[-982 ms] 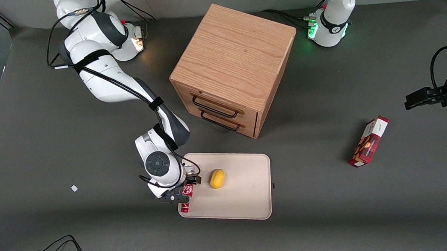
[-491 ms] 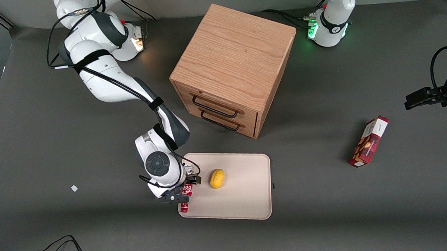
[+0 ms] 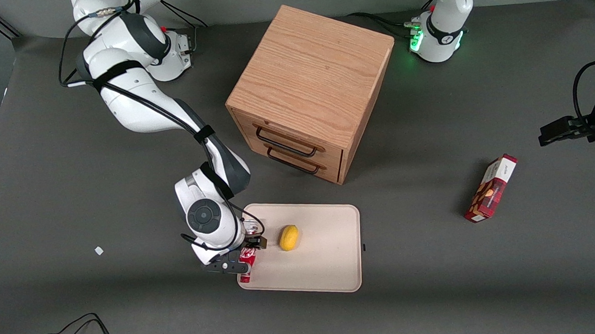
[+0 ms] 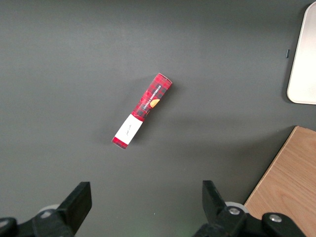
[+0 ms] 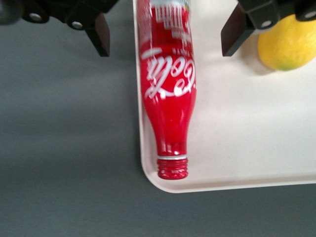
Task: Place coke bottle on tray
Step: 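Open the right gripper to release the bottle on the tray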
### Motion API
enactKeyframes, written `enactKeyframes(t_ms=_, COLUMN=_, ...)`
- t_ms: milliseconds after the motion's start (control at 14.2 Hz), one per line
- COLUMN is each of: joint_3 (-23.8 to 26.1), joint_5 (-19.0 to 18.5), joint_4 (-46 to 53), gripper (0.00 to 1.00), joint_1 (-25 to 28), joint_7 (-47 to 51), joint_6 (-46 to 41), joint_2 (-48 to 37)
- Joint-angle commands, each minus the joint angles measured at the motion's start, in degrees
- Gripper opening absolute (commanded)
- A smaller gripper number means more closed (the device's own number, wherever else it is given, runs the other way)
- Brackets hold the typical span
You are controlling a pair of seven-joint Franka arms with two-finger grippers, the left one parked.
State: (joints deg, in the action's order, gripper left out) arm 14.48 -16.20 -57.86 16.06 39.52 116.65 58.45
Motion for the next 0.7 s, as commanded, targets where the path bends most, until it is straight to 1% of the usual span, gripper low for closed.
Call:
enactKeyframes(t_ms=0, joint_3=0.3, joint_5=0.9, joint_4=-8.5, gripper=1.00, joint_1=-1.4, joint_7=1.9, joint_6=-4.7, joint_2=-9.2)
enactKeyframes(t_ms=70, joint_3=1.9, joint_5=2.7, joint_4=-11.3, gripper=1.00, joint_1=-3.4, joint_7=1.5, joint_6=-5.8, joint_2=-12.0)
enactKeyframes(t_ms=140, joint_3=3.3, joint_5=3.5, joint_4=-14.5, gripper=1.00, joint_1=-5.6, joint_7=1.2, joint_6=-6.2, joint_2=-15.1)
enactKeyframes(t_ms=281, joint_3=6.4, joint_5=3.6, joint_4=-22.1, gripper=1.00, joint_1=-10.0, joint_7=0.9, joint_6=-7.1, joint_2=-22.5)
enactKeyframes(t_ms=351, joint_3=8.8, joint_5=3.6, joint_4=-25.6, gripper=1.00, joint_1=-13.4, joint_7=0.1, joint_6=-8.4, joint_2=-26.2)
enactKeyframes(t_ms=491, joint_3=16.6, joint_5=3.7, joint_4=-30.3, gripper=1.00, joint_1=-23.6, joint_7=-5.6, joint_6=-12.6, joint_2=-31.5)
enactKeyframes(t_ms=632, joint_3=26.4, joint_5=3.6, joint_4=-32.7, gripper=1.00, joint_1=-35.1, joint_7=-8.9, joint_6=-17.2, joint_2=-35.1)
